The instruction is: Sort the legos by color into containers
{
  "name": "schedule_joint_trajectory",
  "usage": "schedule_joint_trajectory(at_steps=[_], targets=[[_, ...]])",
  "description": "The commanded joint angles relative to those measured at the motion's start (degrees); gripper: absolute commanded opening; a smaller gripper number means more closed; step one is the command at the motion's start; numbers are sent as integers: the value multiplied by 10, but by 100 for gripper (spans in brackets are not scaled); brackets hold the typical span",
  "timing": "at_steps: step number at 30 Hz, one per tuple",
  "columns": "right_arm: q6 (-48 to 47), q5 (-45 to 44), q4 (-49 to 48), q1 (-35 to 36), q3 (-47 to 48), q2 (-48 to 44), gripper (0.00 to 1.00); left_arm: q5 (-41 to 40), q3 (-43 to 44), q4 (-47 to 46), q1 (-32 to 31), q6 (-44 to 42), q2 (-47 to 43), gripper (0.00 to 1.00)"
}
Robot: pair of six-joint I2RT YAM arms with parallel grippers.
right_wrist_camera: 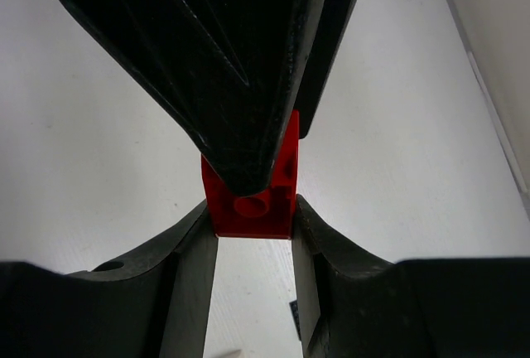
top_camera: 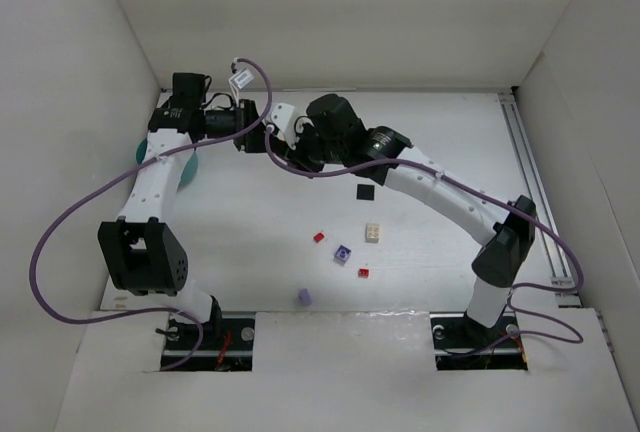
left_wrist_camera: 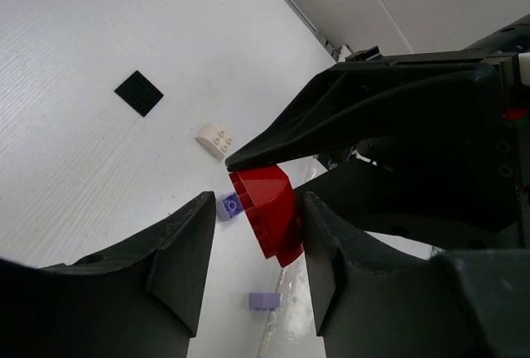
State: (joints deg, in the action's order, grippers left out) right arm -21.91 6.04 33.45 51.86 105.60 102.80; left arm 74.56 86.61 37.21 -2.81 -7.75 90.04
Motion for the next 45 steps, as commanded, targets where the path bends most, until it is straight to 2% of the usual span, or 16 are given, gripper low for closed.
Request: schedule_joint_trajectory(at_steps=[1,4,8,9,10,11,17,19,21,23,28,34,36,37,40,45], targets=[[-13,-9,-27,10,19,5,24,10,-5,6,-7,-14,-16,41],[-13,-14,-27,10,19,5,27,10,-5,12,-7,-22,-16,38],[-13,-19,-32,10,19,5,35,10,-5,12,-7,-32,-11,24],[-13,-19,-32,10,19,5,41,10,-5,12,-7,-32,-11,21],[-13,-25,-39,10,13,-1,59,10,-5,18,-7,-32,-11,21],[-7,-25,-39,10,8,-1,67,10,-5,18,-7,-38,-11,21],[12,-51,-76,10,-70,-58,85,-17,1,29,8,-53,-11,19],[20,-51,-76,-3,-92,-81,85,-32,7,29,30,-53,-11,18],[27,-43,-70,-25,-132,-105,85,-46,23,49,53,-87,-11,18],[33,-38,-65,-53,-162,-119,87,-81,50,83,70,-115,-4,18],[43,3,-43,-119,-211,-127,87,-194,102,102,140,-168,28,17],[43,28,-24,-156,-205,-121,87,-269,268,254,224,-345,128,17],[49,34,-24,-156,-205,-121,87,-289,297,276,265,-367,169,17],[49,34,-24,-156,-205,-121,87,-298,318,276,285,-384,185,17],[49,39,-24,-156,-205,-116,87,-351,330,256,291,-406,198,17],[49,39,-19,-156,-193,-103,87,-373,305,216,291,-398,204,15]])
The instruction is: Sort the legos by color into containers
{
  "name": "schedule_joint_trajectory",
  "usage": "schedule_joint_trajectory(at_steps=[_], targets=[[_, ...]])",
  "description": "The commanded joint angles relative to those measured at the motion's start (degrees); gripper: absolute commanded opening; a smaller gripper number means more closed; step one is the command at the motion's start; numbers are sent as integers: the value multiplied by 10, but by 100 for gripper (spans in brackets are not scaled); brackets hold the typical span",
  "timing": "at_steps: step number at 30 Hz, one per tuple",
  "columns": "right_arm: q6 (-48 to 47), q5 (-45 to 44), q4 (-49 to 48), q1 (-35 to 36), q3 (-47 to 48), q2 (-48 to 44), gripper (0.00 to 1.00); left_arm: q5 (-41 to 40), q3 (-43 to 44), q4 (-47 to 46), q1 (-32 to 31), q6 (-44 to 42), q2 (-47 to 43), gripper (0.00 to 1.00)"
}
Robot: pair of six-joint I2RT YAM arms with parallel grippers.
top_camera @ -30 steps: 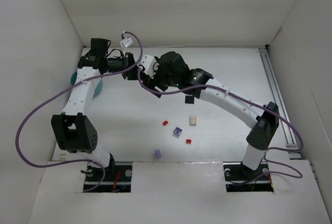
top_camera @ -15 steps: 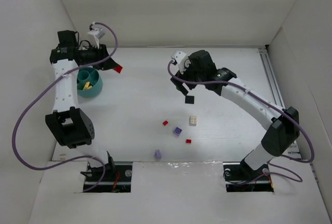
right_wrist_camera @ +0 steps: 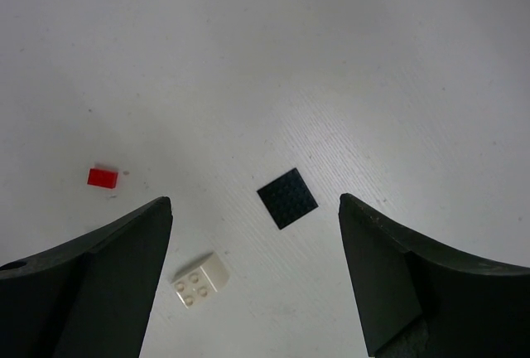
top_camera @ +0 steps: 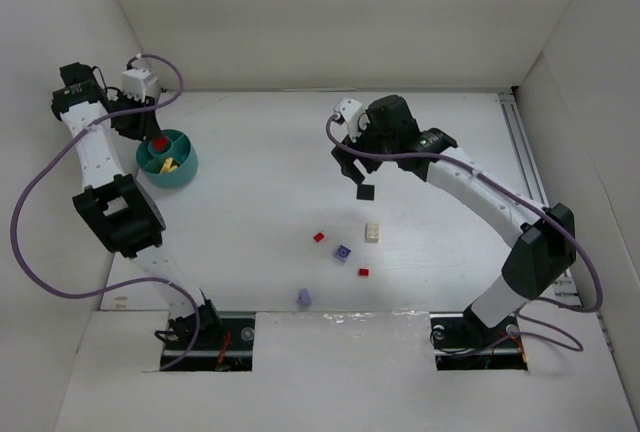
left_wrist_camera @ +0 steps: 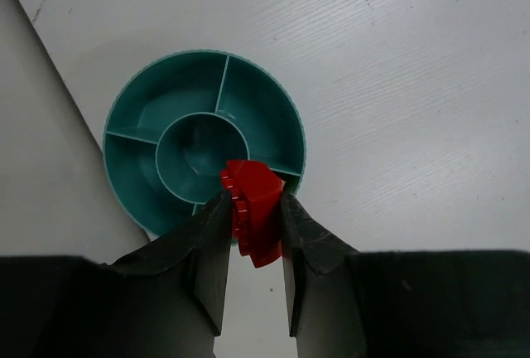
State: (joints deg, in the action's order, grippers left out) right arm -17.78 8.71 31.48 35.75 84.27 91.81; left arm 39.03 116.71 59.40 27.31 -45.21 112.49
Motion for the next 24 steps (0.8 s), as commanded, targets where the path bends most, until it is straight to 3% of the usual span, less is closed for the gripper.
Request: schedule_joint_trajectory(at_steps=[1,24], targets=[[7,12,1,5,26,7,87,-18,-2,-15,-10,-10,-21,14],[7,12,-5,26,38,28,87,49,-137,-155,-32,125,-38,14]])
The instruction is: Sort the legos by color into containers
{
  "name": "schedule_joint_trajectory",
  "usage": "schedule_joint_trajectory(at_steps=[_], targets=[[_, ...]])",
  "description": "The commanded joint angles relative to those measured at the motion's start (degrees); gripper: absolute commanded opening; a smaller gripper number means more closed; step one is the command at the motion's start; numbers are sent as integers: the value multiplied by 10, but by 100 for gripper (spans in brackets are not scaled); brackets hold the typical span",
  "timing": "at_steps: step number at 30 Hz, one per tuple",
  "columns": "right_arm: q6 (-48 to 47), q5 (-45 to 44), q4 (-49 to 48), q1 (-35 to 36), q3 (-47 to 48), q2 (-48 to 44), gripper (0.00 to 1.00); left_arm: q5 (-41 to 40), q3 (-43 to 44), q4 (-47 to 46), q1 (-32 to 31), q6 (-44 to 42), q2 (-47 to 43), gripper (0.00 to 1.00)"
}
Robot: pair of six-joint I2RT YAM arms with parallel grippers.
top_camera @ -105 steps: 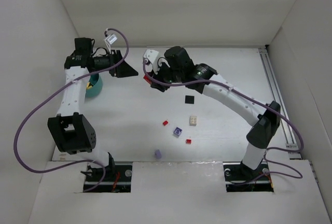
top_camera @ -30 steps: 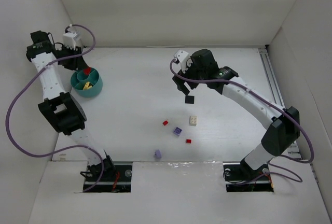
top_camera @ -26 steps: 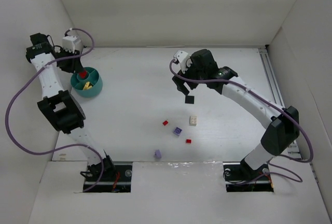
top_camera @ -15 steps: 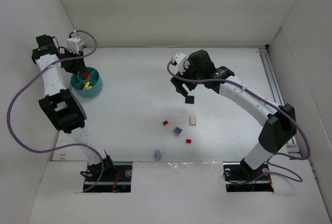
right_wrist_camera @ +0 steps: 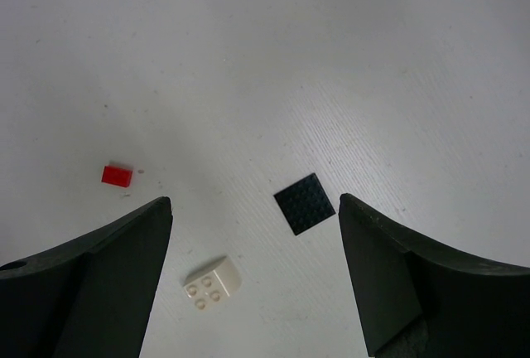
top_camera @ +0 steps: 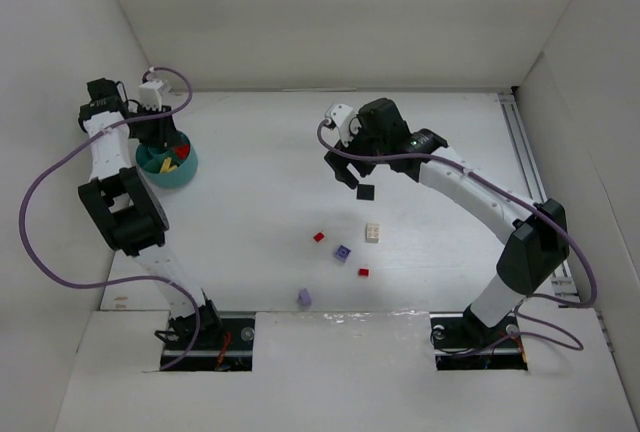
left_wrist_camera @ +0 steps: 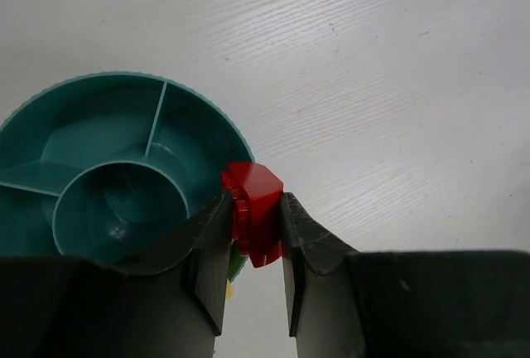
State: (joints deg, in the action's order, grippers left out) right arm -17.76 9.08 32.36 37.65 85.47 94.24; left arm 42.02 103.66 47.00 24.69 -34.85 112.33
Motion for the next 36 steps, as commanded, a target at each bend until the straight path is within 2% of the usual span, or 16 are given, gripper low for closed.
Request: schedule_joint_trajectory(at_steps=[1,7,12,15,16,19,20,25,26,28,30,36], targets=[[7,9,-13,7,26,4,87,19,-6,-31,-6,22,-36,14],[7,9,-13,7,26,4,87,-13,-6,-82,-11,53,-36,17],[7,3,-13,12,26,9,87,-38,-6,-89,-17,53,-36,17],[7,-2,-13,12,26,9,87,-49,-6,-89,-17,48,-31,22],[7,-2,-13,12,26,9,87,-55,-14,-96,-17,48,-31,30],[2,-2,-13,12,26,15,87,-55,-26,-101,-17,53,-36,38],[2,-2,-13,12,26,15,87,-55,-31,-101,-17,53,-41,44],[-4,10,-1,0,20,15,87,-23,-31,-101,-17,46,-56,49],[-13,10,-1,0,20,15,87,8,-31,-101,-17,46,-63,49],[-18,28,17,-6,-5,15,82,36,-31,-119,-17,55,-84,50],[-24,37,44,8,-26,-2,80,54,-48,-153,-17,70,-124,50],[21,16,32,113,-143,-50,79,49,-89,-230,-50,147,-227,54]])
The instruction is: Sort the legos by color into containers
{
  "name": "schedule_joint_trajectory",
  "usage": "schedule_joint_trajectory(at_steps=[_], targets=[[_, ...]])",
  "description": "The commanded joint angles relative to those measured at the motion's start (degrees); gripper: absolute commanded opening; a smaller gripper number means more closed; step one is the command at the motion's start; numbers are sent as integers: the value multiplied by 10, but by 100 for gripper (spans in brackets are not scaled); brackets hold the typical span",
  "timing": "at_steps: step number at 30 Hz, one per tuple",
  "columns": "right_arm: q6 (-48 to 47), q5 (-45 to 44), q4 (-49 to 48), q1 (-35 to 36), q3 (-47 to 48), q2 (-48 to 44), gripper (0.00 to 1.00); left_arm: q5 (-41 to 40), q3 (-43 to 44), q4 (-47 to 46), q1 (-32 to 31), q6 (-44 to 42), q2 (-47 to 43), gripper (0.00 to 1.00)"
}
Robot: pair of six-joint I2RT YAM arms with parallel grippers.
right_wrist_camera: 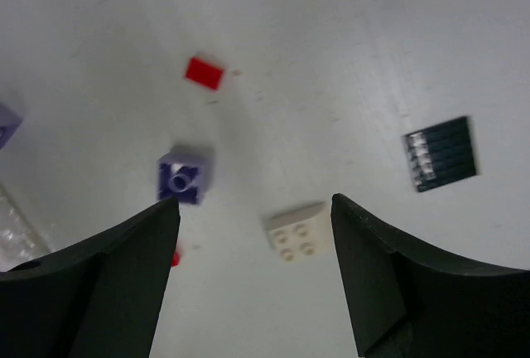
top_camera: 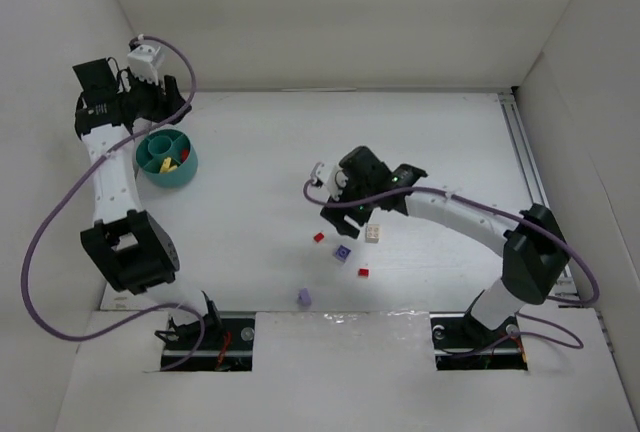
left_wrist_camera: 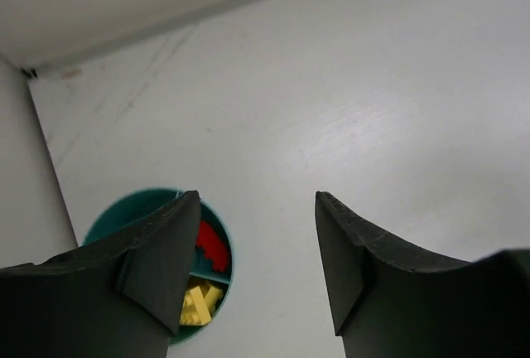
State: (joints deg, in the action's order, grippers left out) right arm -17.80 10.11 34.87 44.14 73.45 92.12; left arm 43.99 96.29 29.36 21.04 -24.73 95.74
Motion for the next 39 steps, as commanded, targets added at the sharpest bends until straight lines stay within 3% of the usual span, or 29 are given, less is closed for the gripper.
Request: schedule_joint_trajectory(at_steps=[1,4,6,9,15,21,27,32,39], targets=[[22,1,6,66,-28,-29,79,29,-35,-74,-13,55,-86,56],[15,1,-1,79,-28,-6,77,36,-58,-87,-13,62,-114,59],[-21,8,-1,84,-5,10,73,64,-59,-50,-13,22,-121,60],[-121,24,-31,61,3,21,72,103,-30,39,-13,-59,-121,64],[-361,156,12,7,32,39,70,138,-8,84,-13,-74,-103,66],[-492,204,90,31,112,121,55,132,-9,90,-13,-57,-103,65],[-553,232,151,37,201,199,53,122,-16,111,-13,-67,-115,65],[-609,203,188,53,219,240,53,122,-22,122,-13,-74,-115,65],[-609,178,195,60,224,263,54,122,-32,122,-13,-74,-115,65]])
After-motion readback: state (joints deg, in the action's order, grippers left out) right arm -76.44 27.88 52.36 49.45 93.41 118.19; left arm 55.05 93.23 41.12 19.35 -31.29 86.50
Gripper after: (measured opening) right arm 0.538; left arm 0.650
